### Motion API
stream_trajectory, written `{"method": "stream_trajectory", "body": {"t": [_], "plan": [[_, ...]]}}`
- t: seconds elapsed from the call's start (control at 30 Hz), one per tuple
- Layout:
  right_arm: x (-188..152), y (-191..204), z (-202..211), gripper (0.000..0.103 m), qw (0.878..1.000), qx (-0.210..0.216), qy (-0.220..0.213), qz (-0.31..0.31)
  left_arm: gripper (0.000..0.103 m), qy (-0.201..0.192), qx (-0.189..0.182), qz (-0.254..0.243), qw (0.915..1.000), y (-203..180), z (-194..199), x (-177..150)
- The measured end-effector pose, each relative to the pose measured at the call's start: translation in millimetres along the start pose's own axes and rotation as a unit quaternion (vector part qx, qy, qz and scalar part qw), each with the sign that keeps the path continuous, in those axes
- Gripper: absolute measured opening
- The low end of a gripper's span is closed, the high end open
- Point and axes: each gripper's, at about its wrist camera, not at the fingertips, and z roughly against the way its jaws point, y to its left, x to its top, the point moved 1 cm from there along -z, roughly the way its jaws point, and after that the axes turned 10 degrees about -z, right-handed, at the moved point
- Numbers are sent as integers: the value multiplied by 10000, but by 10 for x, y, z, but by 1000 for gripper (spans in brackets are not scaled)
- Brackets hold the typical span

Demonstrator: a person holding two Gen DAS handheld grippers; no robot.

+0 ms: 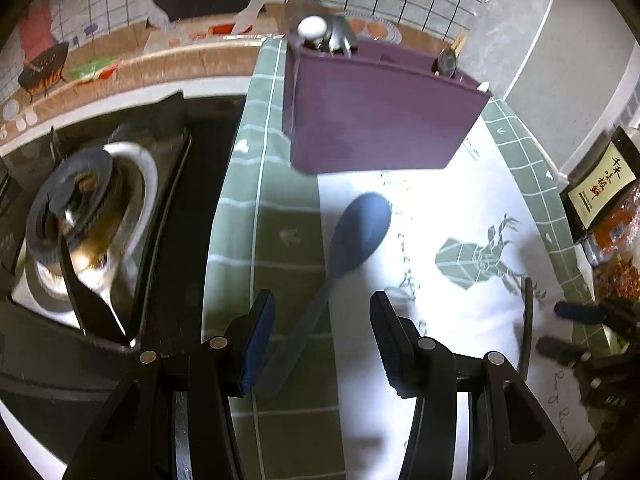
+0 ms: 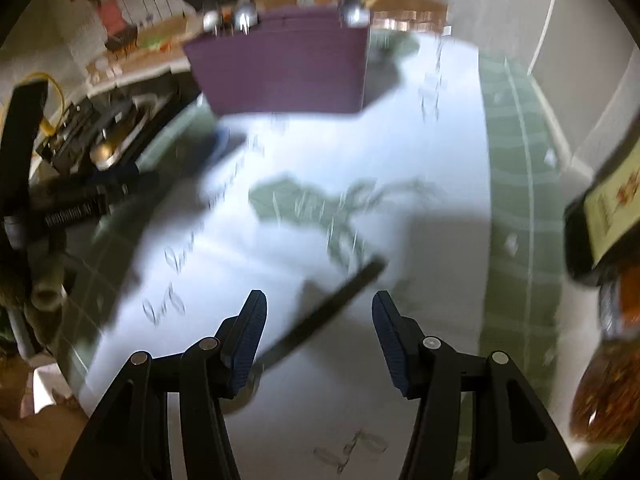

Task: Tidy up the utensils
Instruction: 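Move the right tool over the long dark spoon while the left tool approaches the blue spoon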

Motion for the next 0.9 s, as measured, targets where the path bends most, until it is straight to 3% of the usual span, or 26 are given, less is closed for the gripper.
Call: {"method": "stream_trajectory", "body": {"t": [0.1, 0.23, 0.43, 0.6, 0.77, 0.9], "plan": [[-83, 0, -148, 53, 9996, 103, 197, -181, 51, 42, 26, 48, 10000, 31, -2, -53], [-74, 145, -208, 56, 9999, 106, 81, -80, 51, 52, 77, 46, 9999, 47, 15, -56], [-19, 473, -317, 59, 9988, 90, -101, 461, 54, 14, 88, -57, 9999, 21, 61, -13], [-83, 615, -333, 65, 9958, 151, 1, 900, 56, -10, 70, -112, 9999, -3, 78, 49], [-285, 522, -268, 74, 9915, -36, 46, 1301, 58, 20, 12, -236, 9997, -56, 19, 112], [-354, 244, -214, 83, 9932, -190, -7, 1150, 58, 69, -103, -353, 9993, -109, -53, 173]]}}
